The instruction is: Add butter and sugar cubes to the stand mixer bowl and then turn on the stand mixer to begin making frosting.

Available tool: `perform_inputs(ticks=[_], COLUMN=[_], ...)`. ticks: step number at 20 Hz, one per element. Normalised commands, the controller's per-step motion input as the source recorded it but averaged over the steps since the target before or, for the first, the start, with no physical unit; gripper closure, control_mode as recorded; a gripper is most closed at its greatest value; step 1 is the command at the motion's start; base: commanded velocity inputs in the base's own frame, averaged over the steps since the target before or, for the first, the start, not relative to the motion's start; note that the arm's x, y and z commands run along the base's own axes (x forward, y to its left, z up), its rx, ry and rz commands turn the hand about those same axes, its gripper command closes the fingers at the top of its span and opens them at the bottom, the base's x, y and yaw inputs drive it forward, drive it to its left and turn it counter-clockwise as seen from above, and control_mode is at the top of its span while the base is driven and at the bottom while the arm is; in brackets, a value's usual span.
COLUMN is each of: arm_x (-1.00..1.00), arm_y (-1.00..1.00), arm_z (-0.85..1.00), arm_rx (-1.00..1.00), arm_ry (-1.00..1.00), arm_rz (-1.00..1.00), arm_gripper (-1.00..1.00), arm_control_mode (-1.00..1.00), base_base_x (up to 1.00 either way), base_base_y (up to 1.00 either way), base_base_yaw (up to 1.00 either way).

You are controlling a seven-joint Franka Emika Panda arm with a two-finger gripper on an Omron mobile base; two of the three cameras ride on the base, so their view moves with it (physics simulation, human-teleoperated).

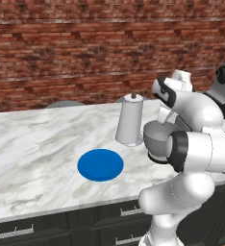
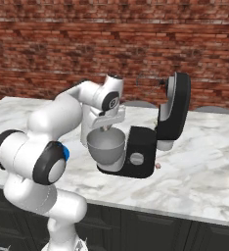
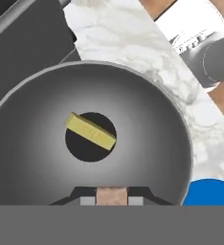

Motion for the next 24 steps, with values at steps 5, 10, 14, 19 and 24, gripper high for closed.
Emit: perform_inputs(ticks=[5, 10, 14, 19, 24], arm_x=[0.32, 0.30, 0.32, 0.25, 0.10], arm_y=[0.00, 0.00, -0.01, -0.05, -0.09], arm_z=[-0.36, -0.42, -0.49, -0.40, -0.37], arm_rx=[-0.06, -0.04, -0.03, 0.00, 0.00], arm_ry=[0.02, 0.00, 0.00, 0.00, 0.00], arm_rz=[-0.01, 0.00, 0.00, 0.00, 0.00], arm_gripper=[1.00, 1.00, 1.00, 1.00, 1.00], arm_control_mode=[-1.00, -1.00, -1.00, -1.00, -1.00], base_base_x=[0.00, 0.00, 0.00, 0.00, 0.00], base_base_y=[0.00, 0.00, 0.00, 0.00, 0.00], base_base_yaw=[0.00, 0.00, 0.00, 0.00, 0.00])
